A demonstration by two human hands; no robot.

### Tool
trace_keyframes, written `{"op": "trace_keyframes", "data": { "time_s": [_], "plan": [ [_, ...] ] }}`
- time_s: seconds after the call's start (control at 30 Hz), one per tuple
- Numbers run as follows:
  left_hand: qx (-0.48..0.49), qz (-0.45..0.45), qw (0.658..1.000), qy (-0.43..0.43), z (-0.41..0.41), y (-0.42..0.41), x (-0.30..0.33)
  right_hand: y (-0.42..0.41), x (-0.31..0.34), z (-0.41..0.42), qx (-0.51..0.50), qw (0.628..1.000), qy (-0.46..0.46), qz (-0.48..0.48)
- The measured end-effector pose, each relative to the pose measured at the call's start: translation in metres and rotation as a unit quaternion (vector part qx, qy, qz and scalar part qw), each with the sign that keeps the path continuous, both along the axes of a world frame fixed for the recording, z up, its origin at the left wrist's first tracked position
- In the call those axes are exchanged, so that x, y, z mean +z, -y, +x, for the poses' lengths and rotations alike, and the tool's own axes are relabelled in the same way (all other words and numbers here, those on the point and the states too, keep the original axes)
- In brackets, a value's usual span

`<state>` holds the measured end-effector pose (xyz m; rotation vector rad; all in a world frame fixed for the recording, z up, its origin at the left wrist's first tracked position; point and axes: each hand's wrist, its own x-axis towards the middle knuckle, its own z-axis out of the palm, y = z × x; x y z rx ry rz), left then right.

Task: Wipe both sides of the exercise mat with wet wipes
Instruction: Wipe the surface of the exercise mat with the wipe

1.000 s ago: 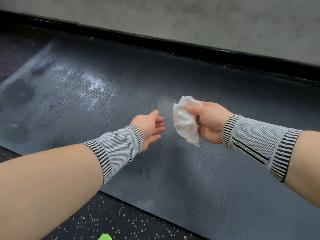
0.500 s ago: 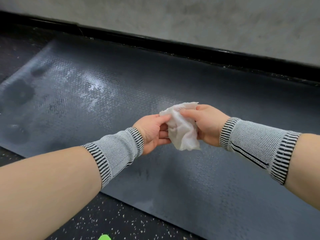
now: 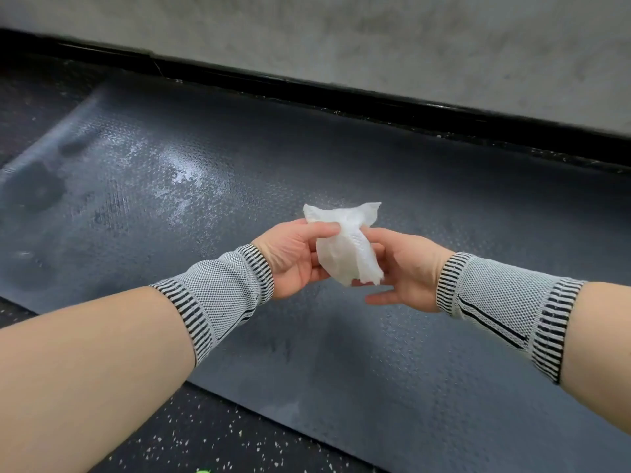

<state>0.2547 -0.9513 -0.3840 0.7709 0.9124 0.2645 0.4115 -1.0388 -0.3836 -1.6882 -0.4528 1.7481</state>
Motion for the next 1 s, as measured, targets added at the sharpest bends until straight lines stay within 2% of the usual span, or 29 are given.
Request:
{"op": "trace_keyframes", "data": {
  "time_s": [0.1,0.23,0.3,0.37,0.43,0.63,0.7,0.83,1.0],
  "plan": [
    [0.018,0.002,0.999,-0.030,0.002,0.001,-0.004,-0.005,0.002,0.001,-0.064,0.996,0.025,0.057],
    [0.007,-0.003,0.992,-0.128,-0.001,0.001,-0.009,-0.009,0.004,0.005,-0.134,0.986,0.040,0.091],
    [-0.041,-0.009,0.984,-0.171,-0.003,0.000,-0.010,-0.008,0.002,0.004,-0.142,0.985,0.038,0.093],
    [-0.060,-0.018,0.985,-0.163,-0.002,0.001,-0.009,-0.007,0.000,0.004,-0.147,0.985,0.025,0.088],
    [-0.052,-0.011,0.987,-0.154,0.001,0.004,-0.010,-0.007,-0.002,0.005,-0.143,0.986,0.027,0.082],
    [0.001,0.018,0.977,-0.212,0.003,0.002,-0.020,-0.011,0.000,0.008,-0.128,0.984,0.088,0.092],
    [-0.006,0.003,0.975,-0.223,0.003,0.002,-0.022,-0.012,0.003,0.007,-0.116,0.985,0.065,0.107],
    [-0.032,-0.022,0.981,-0.192,0.006,0.006,-0.022,-0.015,0.009,-0.003,-0.080,0.987,-0.017,0.137],
    [0.004,-0.022,0.989,-0.148,0.009,0.005,-0.023,-0.015,0.019,-0.007,-0.050,0.984,-0.102,0.140]
  ]
}}
